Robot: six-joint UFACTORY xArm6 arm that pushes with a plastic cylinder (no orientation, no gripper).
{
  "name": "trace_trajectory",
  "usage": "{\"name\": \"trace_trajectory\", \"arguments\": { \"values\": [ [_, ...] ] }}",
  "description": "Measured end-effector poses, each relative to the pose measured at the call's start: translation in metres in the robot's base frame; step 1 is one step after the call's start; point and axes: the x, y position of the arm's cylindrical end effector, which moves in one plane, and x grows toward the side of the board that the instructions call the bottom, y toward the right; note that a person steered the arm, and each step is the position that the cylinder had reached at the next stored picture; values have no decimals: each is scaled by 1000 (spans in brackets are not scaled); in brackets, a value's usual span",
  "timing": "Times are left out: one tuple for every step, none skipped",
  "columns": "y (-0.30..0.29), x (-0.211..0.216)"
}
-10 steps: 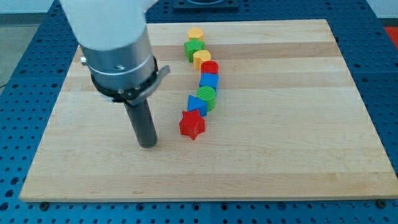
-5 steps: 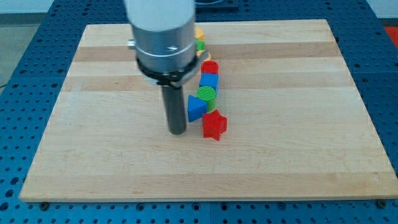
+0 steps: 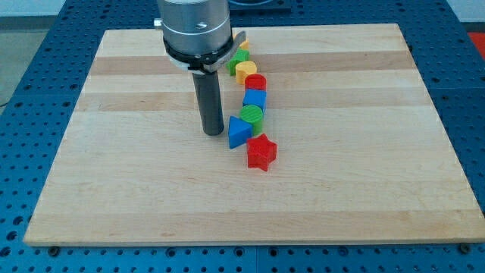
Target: Align the red star triangle and green circle below the cube
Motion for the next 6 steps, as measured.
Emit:
{"name": "trace_trajectory", "arguments": {
  "values": [
    [6,1],
    [17,1],
    [36,5],
    [51,12],
    [46,11],
    [26,7]
  ]
}}
